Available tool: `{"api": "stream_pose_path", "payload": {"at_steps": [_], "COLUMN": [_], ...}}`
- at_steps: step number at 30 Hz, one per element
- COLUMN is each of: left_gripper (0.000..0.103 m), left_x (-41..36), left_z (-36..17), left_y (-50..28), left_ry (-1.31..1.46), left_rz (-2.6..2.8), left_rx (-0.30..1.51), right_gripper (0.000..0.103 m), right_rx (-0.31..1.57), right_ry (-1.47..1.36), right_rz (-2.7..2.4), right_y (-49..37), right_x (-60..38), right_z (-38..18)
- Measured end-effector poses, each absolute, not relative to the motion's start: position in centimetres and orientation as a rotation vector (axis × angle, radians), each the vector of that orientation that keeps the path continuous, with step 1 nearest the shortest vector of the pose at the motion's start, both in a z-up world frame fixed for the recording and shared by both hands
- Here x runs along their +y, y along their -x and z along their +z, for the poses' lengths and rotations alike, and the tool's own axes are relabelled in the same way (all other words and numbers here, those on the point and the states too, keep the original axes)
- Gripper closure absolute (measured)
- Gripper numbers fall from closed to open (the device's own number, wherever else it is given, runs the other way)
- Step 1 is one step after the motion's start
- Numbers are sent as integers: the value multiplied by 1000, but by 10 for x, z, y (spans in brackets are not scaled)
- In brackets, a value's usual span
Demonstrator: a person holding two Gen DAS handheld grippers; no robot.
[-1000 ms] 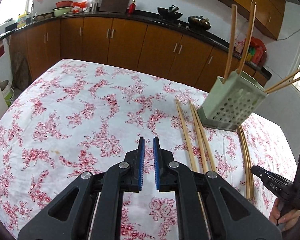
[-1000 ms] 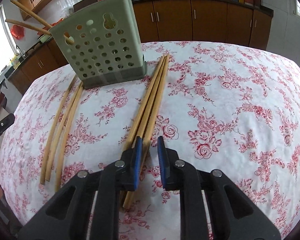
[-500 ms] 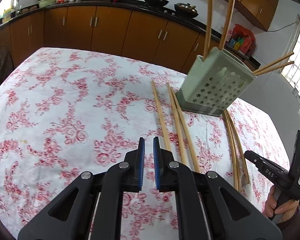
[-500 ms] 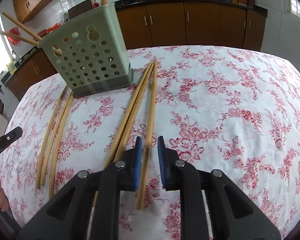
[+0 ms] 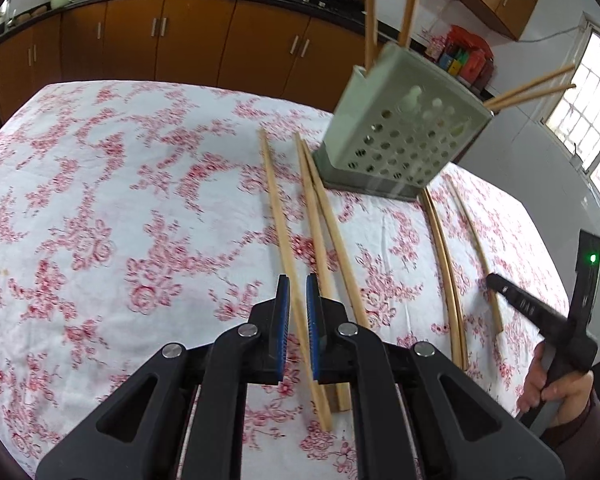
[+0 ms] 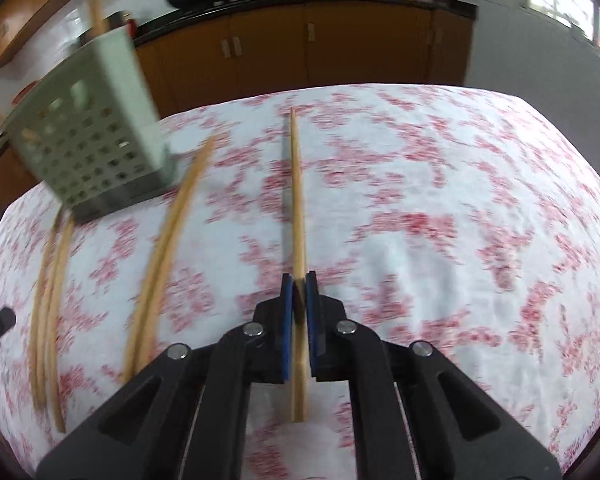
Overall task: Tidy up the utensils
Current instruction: 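Grasp a chopstick with the right gripper while the left gripper grasps another, then lift both held chopsticks off the tablecloth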
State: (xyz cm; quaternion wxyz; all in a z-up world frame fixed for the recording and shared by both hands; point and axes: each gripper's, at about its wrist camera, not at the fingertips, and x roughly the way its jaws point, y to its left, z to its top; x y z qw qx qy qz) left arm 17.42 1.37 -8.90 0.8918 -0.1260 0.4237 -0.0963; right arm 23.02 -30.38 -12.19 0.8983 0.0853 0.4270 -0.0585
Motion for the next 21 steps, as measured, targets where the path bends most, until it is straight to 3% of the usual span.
{"api": "stream_pose_path", "payload": {"at_steps": [12, 21], "left_gripper": [95, 96], "left_x": [-8, 52], "left_z": [-104, -96], "left_y": [-181, -206], "left_ry": [130, 167], "left_rz": [-127, 43], "left_rx": [913, 885], "right_gripper": [95, 95], "right_rx": [877, 873], "right_ry": [-141, -119], "right_rz": [-102, -51], "right_y": [-228, -238], "right_x": [-308, -301], "right_z": [-122, -123]}}
